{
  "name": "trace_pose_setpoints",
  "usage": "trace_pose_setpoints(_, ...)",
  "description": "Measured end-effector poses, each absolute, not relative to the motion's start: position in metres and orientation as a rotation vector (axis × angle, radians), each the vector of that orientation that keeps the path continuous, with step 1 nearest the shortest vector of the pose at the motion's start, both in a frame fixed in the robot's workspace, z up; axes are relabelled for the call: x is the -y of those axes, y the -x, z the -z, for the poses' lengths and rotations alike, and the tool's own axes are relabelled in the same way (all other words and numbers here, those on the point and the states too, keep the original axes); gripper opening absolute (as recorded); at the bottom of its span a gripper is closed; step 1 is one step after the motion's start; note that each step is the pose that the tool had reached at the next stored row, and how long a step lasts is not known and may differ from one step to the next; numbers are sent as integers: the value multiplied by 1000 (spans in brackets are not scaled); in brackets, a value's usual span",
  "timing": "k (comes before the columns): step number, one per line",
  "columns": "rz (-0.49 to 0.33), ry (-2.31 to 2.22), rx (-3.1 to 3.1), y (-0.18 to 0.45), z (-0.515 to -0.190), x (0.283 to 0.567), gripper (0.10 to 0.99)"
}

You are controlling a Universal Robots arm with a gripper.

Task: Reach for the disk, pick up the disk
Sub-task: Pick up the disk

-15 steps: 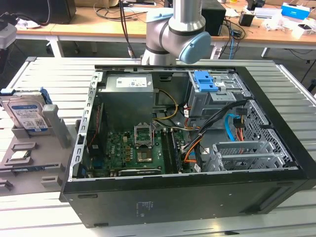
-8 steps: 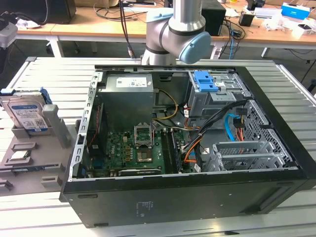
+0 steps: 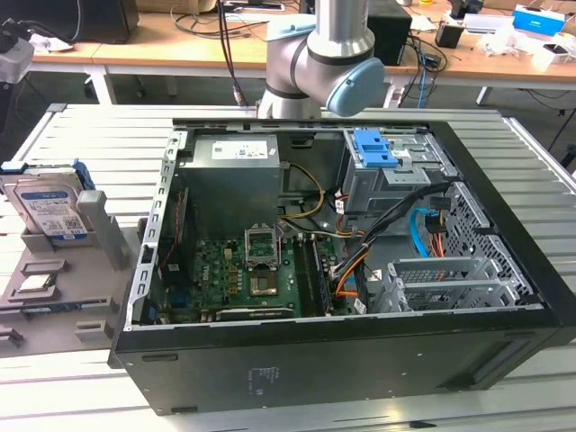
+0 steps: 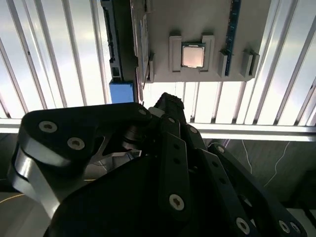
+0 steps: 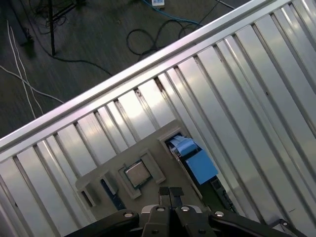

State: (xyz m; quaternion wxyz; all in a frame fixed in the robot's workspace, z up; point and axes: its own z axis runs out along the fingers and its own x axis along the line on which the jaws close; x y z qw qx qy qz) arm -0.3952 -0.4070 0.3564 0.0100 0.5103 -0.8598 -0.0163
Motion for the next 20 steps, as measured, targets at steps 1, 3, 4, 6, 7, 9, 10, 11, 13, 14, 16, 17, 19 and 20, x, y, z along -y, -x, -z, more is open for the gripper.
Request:
trace_pose_setpoints(1,51,-1602,2678,395,-356,407,106)
trace_pose_setpoints(3,50,-1630,2661,395,-356,407,106)
trace_pose_setpoints(4,50,-1639,2656,395,-356,407,106)
trace_pose_setpoints(6,50,-1658,2644,395,-356,407,106)
trace_pose_setpoints(7,50,-1666,2638,395,-356,407,106)
trace_pose_setpoints(9,50,-1685,2626,395,-356,407,106)
trace_pose_setpoints(10,50,-1692,2621,395,-356,407,106)
trace_pose_setpoints(11,50,-1698,2617,395,-356,407,106)
trace_pose_setpoints(13,49,-1708,2611,395,-356,407,106)
trace_pose_setpoints(14,49,-1720,2603,395,-356,407,106)
trace_pose_setpoints(16,49,-1732,2595,395,-356,407,106)
trace_pose_setpoints(17,49,-1737,2591,395,-356,407,106)
trace_pose_setpoints(19,49,-1759,2576,395,-356,407,106)
trace_pose_setpoints(20,49,-1763,2573,395,-356,407,106)
